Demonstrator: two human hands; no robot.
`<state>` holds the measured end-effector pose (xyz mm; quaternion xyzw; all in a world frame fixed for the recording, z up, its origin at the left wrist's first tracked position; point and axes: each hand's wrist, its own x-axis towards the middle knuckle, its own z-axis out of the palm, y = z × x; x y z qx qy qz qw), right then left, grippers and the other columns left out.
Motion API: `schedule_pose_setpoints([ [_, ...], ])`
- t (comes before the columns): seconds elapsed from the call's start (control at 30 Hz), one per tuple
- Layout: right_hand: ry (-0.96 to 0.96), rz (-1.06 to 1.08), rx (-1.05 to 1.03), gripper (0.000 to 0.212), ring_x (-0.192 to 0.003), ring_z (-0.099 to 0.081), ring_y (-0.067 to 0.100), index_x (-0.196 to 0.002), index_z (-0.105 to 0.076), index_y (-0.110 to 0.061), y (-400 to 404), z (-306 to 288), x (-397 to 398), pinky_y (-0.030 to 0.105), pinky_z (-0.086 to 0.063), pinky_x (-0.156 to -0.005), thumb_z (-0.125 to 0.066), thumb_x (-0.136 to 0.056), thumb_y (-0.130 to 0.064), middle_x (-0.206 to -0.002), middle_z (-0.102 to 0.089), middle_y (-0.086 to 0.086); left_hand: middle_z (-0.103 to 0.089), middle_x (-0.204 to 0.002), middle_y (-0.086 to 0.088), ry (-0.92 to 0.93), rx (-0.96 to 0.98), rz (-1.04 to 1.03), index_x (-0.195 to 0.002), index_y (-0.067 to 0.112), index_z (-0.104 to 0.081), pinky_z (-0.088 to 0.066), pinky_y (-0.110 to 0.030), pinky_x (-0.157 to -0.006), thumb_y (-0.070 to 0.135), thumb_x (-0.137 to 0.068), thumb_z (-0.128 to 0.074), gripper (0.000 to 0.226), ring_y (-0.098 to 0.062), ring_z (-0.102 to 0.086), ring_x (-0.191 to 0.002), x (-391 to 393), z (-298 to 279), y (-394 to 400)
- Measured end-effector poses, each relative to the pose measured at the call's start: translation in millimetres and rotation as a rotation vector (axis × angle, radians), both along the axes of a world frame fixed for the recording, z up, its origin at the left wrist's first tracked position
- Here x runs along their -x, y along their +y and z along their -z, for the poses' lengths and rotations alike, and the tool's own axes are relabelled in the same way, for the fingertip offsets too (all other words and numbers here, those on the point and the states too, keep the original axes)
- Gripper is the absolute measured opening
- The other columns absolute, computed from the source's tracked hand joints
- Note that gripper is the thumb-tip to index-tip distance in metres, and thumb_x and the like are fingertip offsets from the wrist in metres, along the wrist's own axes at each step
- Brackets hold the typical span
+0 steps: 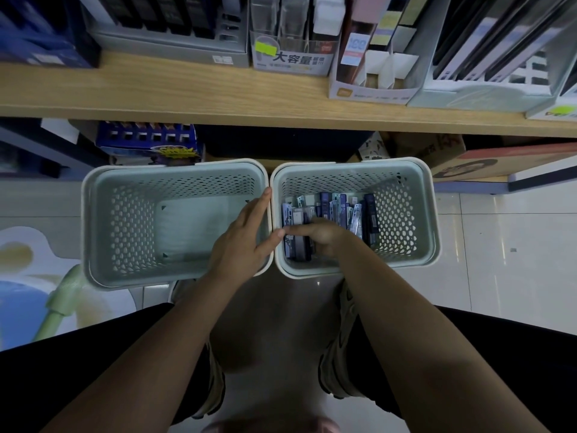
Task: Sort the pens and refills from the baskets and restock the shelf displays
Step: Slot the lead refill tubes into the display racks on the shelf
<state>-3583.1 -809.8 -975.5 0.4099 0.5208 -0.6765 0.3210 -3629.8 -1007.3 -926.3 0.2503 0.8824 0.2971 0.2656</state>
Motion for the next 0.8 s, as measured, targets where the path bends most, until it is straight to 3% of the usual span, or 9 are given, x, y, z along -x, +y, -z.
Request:
schedule_pose_setpoints([
  [0.27, 0.016, 0.034, -0.029, 0.095, -0.15, -0.022, 0.03, -0.153, -0.022, 0.002, 6.5, -20.6, 1.5, 0.043, -0.02, -0.12, -0.08, -0.083, -0.024, -0.16, -0.029, 0.012, -0.023, -0.165, 0.0, -0.003, 0.016, 0.004, -0.154, 0.054, 0.007, -0.049, -0.052, -0.1, 0.069, -0.094, -0.034, 0.074, -0.027, -0.04, -0.143, 1.4, 0.8, -0.3],
  [0.33, 0.041, 0.021, 0.028, 0.084, -0.145, -0.034, 0.028, -0.147, -0.037, 0.0, 9.8, -25.1, -1.3, 0.04, -0.026, -0.118, -0.082, -0.08, -0.022, -0.15, -0.046, 0.009, -0.025, -0.163, -0.004, -0.009, 0.034, -0.009, -0.154, 0.054, 0.005, -0.049, -0.054, -0.1, 0.066, -0.095, -0.039, 0.075, -0.03, -0.04, -0.142, 0.7, -0.2, 0.1],
  [0.4, 0.11, 0.005, 0.071, 0.073, -0.134, -0.05, 0.023, -0.134, -0.055, -0.003, 10.4, -38.8, -4.2, 0.04, -0.031, -0.116, -0.088, -0.072, -0.025, -0.135, -0.062, 0.005, -0.023, -0.162, -0.009, 0.019, 0.073, -0.033, -0.157, 0.048, -0.001, -0.041, -0.053, -0.108, 0.064, -0.094, -0.046, 0.079, -0.032, -0.03, -0.146, 0.6, -5.3, 2.5],
  [0.47, 0.143, 0.017, 0.066, 0.085, -0.129, -0.056, 0.024, -0.136, -0.055, -0.003, 12.8, -51.8, -7.4, 0.045, -0.035, -0.115, -0.093, -0.065, -0.031, -0.134, -0.064, 0.008, -0.021, -0.162, -0.011, 0.087, 0.142, -0.035, -0.16, 0.036, -0.012, -0.028, -0.049, -0.114, 0.067, -0.087, -0.057, 0.091, -0.03, -0.02, -0.148, 0.2, -21.5, 8.2],
  [0.53, 0.207, 0.055, 0.094, 0.068, -0.119, -0.063, 0.03, -0.133, -0.057, 0.0, 11.8, -78.4, -8.6, 0.046, -0.049, -0.103, -0.084, -0.075, -0.023, -0.129, -0.065, 0.016, -0.031, -0.155, -0.01, 0.084, 0.121, -0.044, -0.157, 0.024, -0.026, -0.029, -0.045, -0.113, 0.07, -0.075, -0.071, 0.105, -0.029, -0.027, -0.143, -1.2, -40.4, 17.3],
  [0.63, 0.323, 0.097, 0.164, 0.041, -0.099, -0.07, 0.03, -0.123, -0.065, 0.0, 8.0, -125.0, -7.3, 0.038, -0.059, -0.081, -0.071, -0.085, -0.014, -0.114, -0.07, 0.019, -0.053, -0.142, 0.0, -0.267, -0.15, -0.126, -0.15, 0.03, -0.035, -0.047, -0.045, -0.106, 0.063, -0.057, -0.086, 0.11, -0.017, -0.053, -0.129, -5.2, -81.0, 34.9],
  [0.73, 0.415, 0.07, 0.135, 0.032, -0.095, -0.069, 0.029, -0.115, -0.067, -0.005, 0.4, -178.8, -1.0, 0.037, -0.059, -0.081, -0.071, -0.085, -0.016, -0.106, -0.07, 0.018, -0.072, -0.111, 0.007, -0.496, -0.367, -0.259, -0.121, 0.035, -0.056, -0.058, -0.045, -0.093, 0.039, -0.062, -0.093, 0.069, -0.013, -0.07, -0.104, -4.3, -125.1, 49.0],
  [0.8, 0.471, 0.064, 0.085, 0.022, -0.085, -0.067, 0.03, -0.107, -0.069, -0.007, -3.4, -217.1, 1.2, 0.04, -0.058, -0.07, -0.069, -0.087, -0.017, -0.095, -0.07, 0.016, -0.074, -0.103, 0.0, -0.574, -0.436, -0.286, -0.118, 0.029, -0.058, -0.062, -0.046, -0.083, 0.02, -0.072, -0.09, 0.057, -0.021, -0.073, -0.094, -1.2, -159.1, 54.2],
])
